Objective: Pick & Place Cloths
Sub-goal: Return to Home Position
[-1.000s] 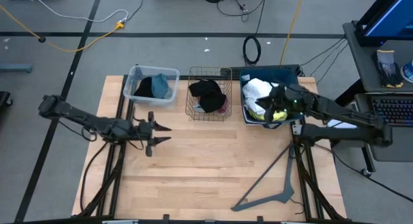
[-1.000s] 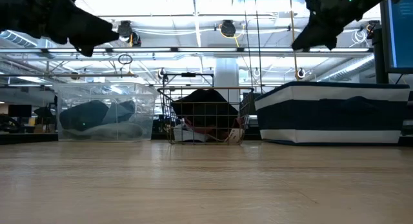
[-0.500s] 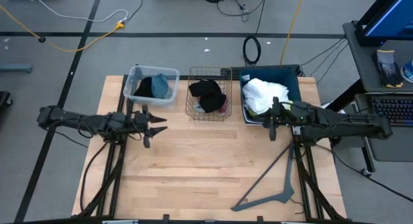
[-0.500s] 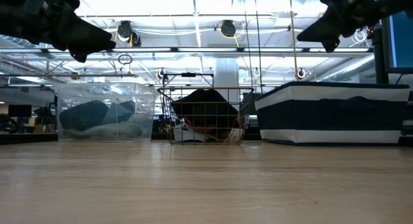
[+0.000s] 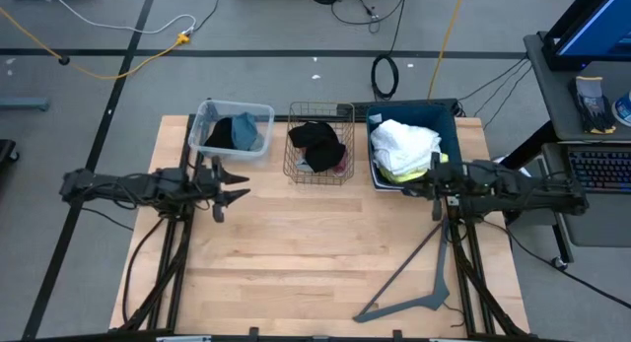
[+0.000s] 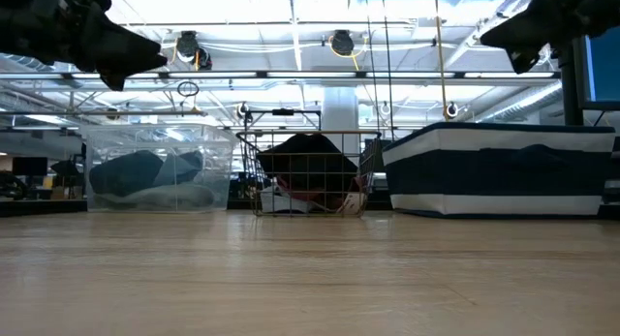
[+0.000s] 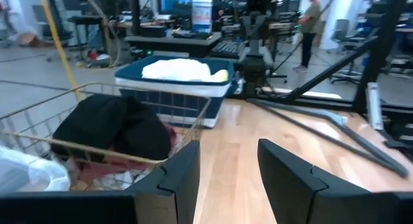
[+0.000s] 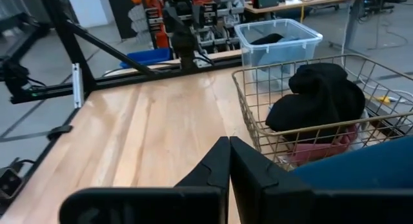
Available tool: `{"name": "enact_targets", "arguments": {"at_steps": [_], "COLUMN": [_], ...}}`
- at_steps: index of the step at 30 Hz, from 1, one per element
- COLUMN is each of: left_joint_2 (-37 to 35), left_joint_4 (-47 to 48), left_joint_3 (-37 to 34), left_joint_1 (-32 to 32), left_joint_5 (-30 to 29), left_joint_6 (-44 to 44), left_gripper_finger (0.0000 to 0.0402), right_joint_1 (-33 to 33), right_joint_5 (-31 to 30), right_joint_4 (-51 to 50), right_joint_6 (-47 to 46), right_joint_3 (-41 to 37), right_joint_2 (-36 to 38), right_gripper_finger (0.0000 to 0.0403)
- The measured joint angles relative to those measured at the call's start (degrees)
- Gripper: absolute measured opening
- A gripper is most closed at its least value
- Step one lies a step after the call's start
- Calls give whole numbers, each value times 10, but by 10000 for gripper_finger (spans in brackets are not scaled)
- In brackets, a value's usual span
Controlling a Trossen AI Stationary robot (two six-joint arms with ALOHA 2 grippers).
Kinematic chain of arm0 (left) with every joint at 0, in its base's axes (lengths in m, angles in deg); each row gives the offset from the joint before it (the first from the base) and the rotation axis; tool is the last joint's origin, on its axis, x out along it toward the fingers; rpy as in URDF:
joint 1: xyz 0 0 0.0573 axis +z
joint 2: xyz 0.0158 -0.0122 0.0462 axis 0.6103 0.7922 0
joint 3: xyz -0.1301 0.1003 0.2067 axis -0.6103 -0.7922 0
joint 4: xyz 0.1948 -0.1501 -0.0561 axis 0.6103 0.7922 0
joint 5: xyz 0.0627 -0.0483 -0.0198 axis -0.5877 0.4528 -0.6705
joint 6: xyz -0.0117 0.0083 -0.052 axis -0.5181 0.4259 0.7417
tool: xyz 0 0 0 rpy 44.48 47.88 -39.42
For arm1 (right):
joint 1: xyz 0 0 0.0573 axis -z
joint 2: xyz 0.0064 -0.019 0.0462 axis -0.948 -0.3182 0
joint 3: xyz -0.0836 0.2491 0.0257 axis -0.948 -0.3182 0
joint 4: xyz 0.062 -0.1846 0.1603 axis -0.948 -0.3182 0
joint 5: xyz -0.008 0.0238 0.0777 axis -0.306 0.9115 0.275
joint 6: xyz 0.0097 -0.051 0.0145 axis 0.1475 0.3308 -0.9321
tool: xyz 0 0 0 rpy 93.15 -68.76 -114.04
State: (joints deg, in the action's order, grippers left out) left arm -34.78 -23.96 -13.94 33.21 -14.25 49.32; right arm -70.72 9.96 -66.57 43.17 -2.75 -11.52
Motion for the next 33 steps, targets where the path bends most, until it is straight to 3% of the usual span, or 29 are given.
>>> {"name": "enact_targets", "arguments": {"at_steps": [7,18,33], "left_joint_2": [-37,-42,-79], "left_joint_4": [40,46,25], "left_joint_3": [0,0,-55], "left_joint_1": [0,-12,-20], "left_joint_5": [12,24,25], "left_joint_6": [12,6,-14], "left_gripper_finger": [156,156,156], "right_joint_1": [-20,-36,-36], "right_joint_5": [-1,0,27], "right_joint_4": [-11,94,86], "right_joint_6": [-4,-6,39], "right_joint_3": [-7,-137,-140], "right_joint_2": [45,69,154], "right_gripper_finger": [1,1,1]}}
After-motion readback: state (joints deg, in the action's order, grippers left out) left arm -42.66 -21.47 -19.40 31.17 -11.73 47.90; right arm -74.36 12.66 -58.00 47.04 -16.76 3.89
